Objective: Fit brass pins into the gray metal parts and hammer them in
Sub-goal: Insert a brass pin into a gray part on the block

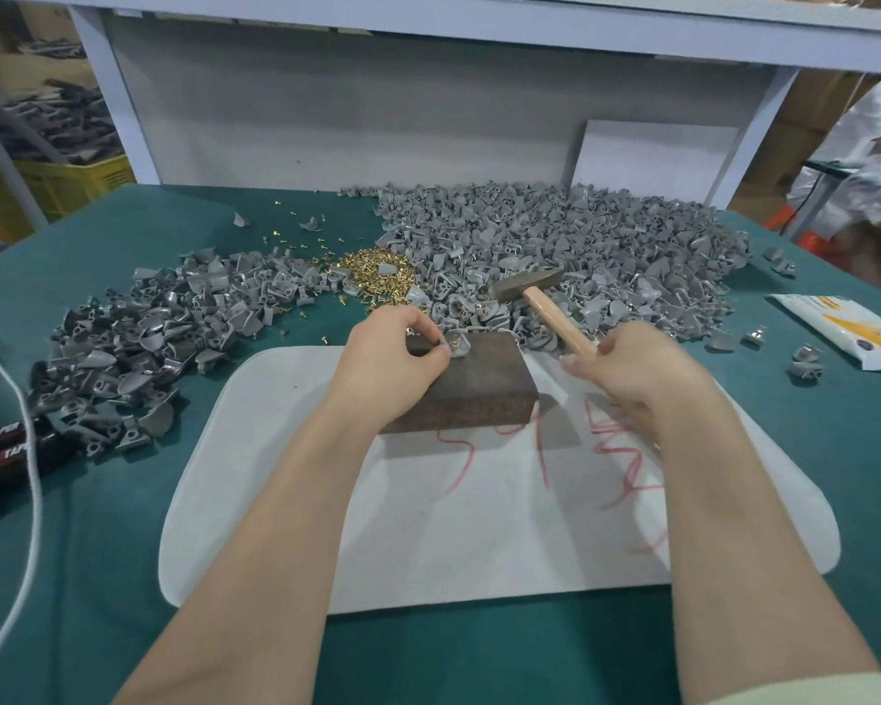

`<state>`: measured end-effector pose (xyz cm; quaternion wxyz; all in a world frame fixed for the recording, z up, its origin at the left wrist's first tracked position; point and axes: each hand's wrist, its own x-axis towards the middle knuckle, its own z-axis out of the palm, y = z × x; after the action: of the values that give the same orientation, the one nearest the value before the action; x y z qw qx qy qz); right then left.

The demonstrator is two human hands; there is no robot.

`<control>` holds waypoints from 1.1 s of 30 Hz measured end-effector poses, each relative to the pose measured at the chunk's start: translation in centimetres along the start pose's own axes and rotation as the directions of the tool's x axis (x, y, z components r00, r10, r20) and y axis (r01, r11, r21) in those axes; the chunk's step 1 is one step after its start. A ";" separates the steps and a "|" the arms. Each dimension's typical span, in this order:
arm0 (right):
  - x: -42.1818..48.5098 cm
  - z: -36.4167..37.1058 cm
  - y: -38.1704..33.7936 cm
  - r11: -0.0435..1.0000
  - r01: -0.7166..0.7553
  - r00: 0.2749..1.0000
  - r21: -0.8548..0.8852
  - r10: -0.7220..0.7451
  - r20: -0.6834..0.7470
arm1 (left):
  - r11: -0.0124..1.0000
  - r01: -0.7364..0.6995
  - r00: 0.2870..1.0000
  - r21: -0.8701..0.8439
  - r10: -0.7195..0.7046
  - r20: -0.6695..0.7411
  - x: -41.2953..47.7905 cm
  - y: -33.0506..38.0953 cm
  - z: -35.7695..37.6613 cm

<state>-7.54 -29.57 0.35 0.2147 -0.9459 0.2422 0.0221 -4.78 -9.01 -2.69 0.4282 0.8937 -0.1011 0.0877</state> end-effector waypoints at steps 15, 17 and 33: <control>-3.5 -2.5 -0.9 0.780 0.619 0.778 0.092 -0.592 -0.211 | 0.986 0.162 0.972 0.049 -0.150 -0.182 0.0 0.0 0.1; -4.1 -2.5 -1.2 0.756 0.654 0.742 0.030 -0.633 -0.224 | 0.982 0.187 0.962 0.025 -0.178 -0.205 0.0 0.0 0.0; -4.8 -2.2 -1.3 0.746 0.666 0.739 -0.018 -0.662 -0.123 | 0.971 0.222 0.942 -0.089 -0.237 -0.236 0.3 -0.5 0.0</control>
<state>-11.27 -27.28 3.59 0.2060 -0.9666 -0.0977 -0.1167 -4.38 -8.73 -3.00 0.4719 0.8681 0.0549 0.1438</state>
